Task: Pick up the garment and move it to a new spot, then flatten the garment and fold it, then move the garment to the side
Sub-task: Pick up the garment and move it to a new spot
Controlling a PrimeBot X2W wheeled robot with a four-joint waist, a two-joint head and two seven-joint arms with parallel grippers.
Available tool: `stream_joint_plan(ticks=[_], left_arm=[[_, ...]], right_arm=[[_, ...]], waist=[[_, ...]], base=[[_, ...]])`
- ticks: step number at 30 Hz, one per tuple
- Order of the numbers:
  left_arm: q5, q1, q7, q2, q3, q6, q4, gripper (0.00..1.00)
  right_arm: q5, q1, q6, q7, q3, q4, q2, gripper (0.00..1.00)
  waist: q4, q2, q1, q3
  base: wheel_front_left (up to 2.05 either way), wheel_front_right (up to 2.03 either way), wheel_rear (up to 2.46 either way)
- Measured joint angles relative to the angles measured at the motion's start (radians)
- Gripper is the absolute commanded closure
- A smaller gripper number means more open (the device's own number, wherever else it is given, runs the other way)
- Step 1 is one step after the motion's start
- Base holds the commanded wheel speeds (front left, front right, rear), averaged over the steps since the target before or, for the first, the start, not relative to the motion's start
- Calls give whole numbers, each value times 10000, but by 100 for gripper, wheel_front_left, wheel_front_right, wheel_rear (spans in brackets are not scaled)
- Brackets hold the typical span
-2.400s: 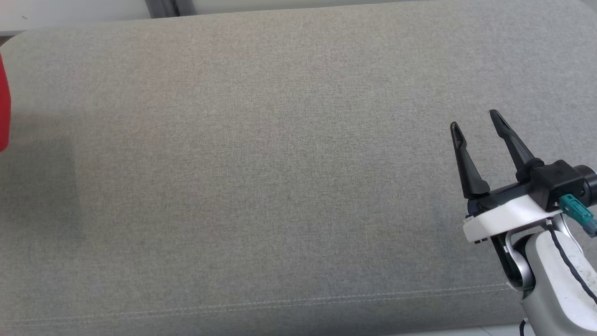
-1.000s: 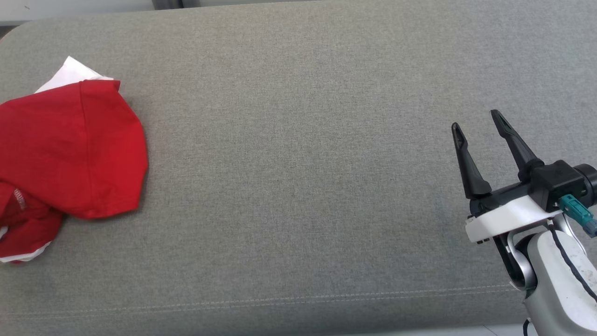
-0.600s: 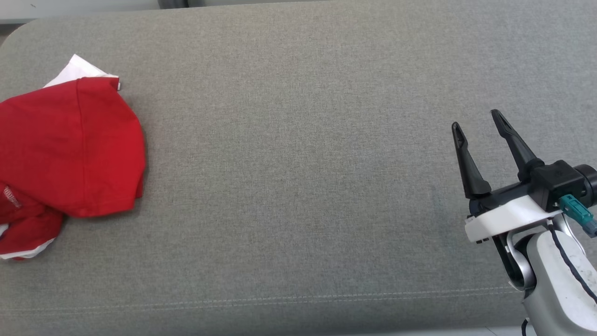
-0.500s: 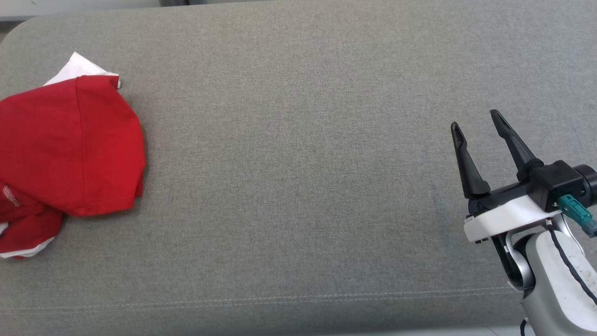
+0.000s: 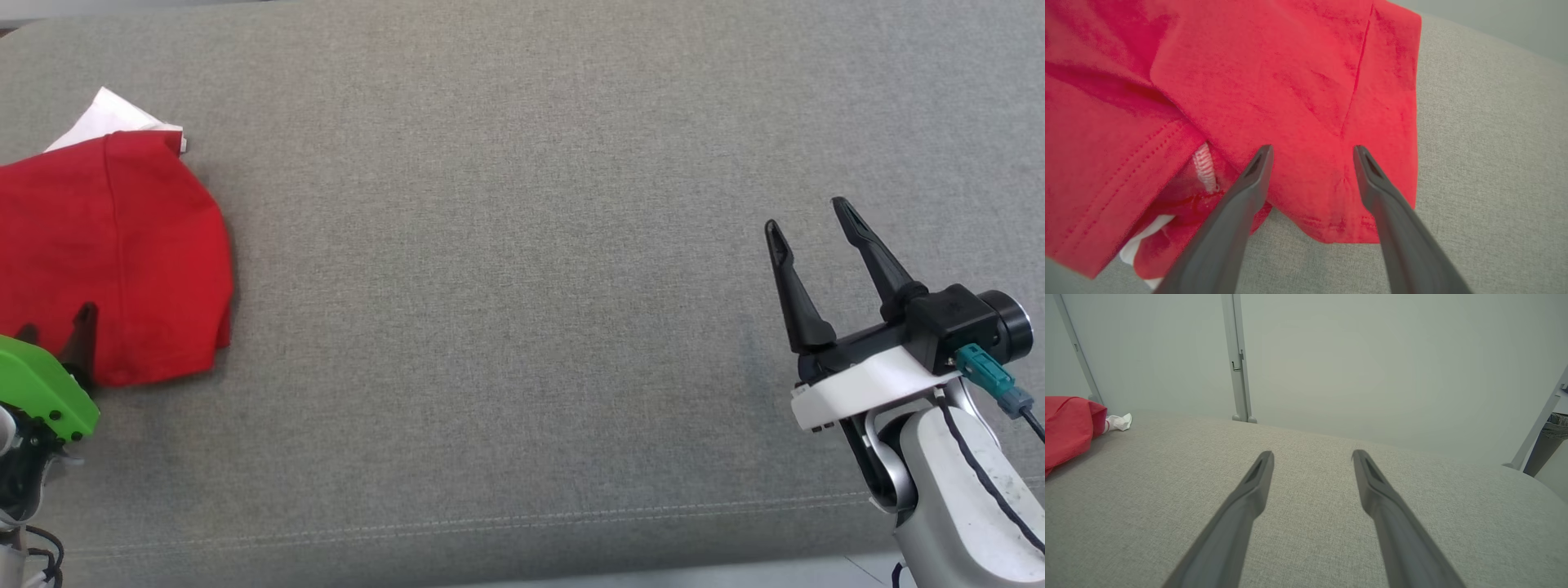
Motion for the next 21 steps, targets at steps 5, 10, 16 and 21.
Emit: stream_joint_plan(ticks=[5,10,16,21], left_arm=[[-389,62,104,-366,56,86,245,0],[-479,165,194,-516,69,178,468,0],[-477,164,196,-529,144,282,800,0],[-477,147,203,-531,169,368,1166,0]], right_arm=[[-4,-16,0,0,8,4,33,0],[-67,-86,0,0,-10,-4,33,0],[-92,-222,0,0,-40,-44,27,0],[-105,-257,0,0,-54,-58,27,0]], waist=[[-206,0,0,68],[-396,0,0,208],[-579,0,0,442],[-706,0,0,641]], base=[[0,0,0],[0,0,0],[0,0,0],[0,0,0]])
